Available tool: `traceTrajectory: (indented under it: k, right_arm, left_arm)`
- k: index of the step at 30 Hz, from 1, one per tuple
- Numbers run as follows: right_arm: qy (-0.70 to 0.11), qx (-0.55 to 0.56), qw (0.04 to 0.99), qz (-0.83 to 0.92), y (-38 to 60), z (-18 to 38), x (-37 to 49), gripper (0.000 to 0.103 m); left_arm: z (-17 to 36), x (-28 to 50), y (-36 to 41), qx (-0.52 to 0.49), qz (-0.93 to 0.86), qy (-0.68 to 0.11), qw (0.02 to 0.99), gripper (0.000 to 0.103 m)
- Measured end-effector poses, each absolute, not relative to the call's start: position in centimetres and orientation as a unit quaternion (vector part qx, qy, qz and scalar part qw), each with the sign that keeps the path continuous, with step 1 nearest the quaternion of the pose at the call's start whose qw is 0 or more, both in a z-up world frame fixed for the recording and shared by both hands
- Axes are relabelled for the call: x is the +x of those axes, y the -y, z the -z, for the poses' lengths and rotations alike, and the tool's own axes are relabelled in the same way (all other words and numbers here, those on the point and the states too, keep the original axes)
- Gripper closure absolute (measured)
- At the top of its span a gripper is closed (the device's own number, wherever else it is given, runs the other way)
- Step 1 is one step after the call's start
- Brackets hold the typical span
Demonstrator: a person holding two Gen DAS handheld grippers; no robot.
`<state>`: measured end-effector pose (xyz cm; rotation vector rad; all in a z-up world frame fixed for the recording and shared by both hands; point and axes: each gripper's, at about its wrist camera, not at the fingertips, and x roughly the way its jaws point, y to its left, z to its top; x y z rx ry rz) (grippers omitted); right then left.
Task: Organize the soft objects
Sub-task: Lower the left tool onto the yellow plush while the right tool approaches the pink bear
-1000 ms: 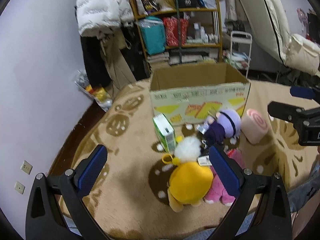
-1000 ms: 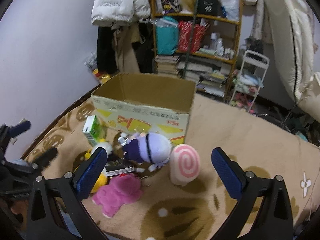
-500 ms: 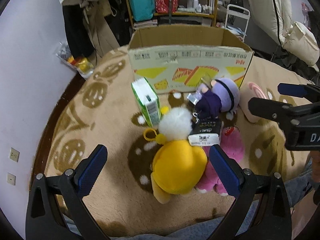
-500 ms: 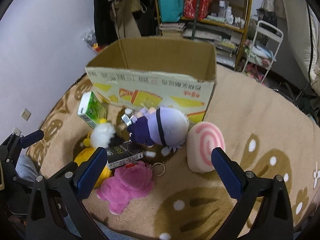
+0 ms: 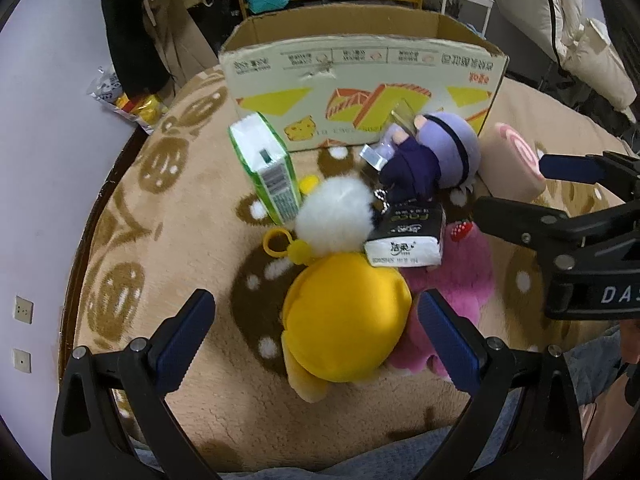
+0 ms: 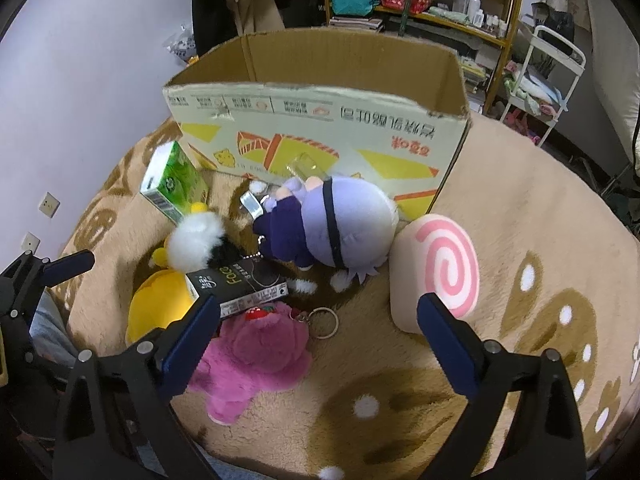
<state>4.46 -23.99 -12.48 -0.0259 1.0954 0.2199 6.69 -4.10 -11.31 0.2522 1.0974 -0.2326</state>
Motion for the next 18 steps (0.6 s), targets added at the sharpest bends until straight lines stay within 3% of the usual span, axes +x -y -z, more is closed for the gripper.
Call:
traceTrajectory:
  k: [12,18]
  right_arm:
    - [-0.553,-0.014,0.824,-0.122,23.3,15.4,5.2,0.013]
    - [-0.559,-0.014,0.819,-0.133,23.0,16.1,5.2,0.013]
  left_arm:
    - [13.9,7.7,4.3,0.112,0.107,-0.565,0.811,0.003]
    - [14.7,8.2,4.3,0.096,0.107,-0.579,0.802,0.003]
